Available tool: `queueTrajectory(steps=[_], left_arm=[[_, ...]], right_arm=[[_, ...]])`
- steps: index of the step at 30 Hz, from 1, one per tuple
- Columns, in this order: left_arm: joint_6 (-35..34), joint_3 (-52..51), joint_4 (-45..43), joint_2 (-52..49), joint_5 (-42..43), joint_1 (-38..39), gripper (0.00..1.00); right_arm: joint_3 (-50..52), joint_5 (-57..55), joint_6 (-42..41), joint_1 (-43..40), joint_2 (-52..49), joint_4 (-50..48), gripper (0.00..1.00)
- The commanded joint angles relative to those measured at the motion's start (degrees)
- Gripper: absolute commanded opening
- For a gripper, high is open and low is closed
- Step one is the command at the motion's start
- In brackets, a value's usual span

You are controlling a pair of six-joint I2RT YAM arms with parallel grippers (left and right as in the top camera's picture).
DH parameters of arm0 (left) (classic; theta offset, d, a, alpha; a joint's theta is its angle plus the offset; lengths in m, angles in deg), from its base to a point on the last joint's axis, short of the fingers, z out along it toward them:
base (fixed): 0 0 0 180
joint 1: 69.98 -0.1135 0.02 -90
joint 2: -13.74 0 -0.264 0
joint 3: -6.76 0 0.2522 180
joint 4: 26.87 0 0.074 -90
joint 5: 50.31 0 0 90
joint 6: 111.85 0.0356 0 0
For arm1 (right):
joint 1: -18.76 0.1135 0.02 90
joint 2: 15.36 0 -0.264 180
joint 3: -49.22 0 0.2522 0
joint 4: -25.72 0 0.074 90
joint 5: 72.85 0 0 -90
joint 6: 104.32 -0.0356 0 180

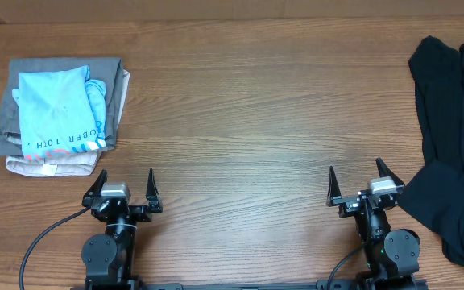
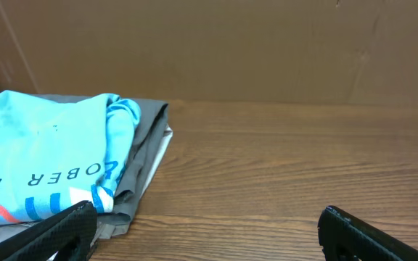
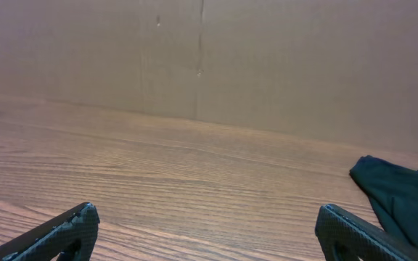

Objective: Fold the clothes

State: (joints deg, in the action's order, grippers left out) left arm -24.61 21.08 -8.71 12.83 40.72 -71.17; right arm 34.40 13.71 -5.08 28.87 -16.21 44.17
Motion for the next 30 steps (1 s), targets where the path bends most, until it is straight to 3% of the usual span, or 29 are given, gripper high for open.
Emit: queueTrajectory(steps=[1, 21, 26, 30], left_arm=[[1.1, -0.3, 0.0, 0.6, 0.0, 0.3, 1.00], [1.1, -0.3, 0.0, 0.6, 0.0, 0.3, 1.00], [1.1, -0.3, 0.0, 0.6, 0.0, 0.3, 1.00], [1.1, -0.3, 0.0, 0.6, 0.0, 0.3, 1.00]], right_arm=[[0.6, -0.3, 0.2, -0.2, 0.6, -0.3, 1.00], [-0.3, 0.7, -3.0, -0.2, 0.6, -4.0, 1.00], [-10.7, 0.8, -10.4, -0.2, 0.6, 1.0, 1.00], [-22.8, 2.1, -11.7, -0.2, 0.6, 8.9, 1.00]])
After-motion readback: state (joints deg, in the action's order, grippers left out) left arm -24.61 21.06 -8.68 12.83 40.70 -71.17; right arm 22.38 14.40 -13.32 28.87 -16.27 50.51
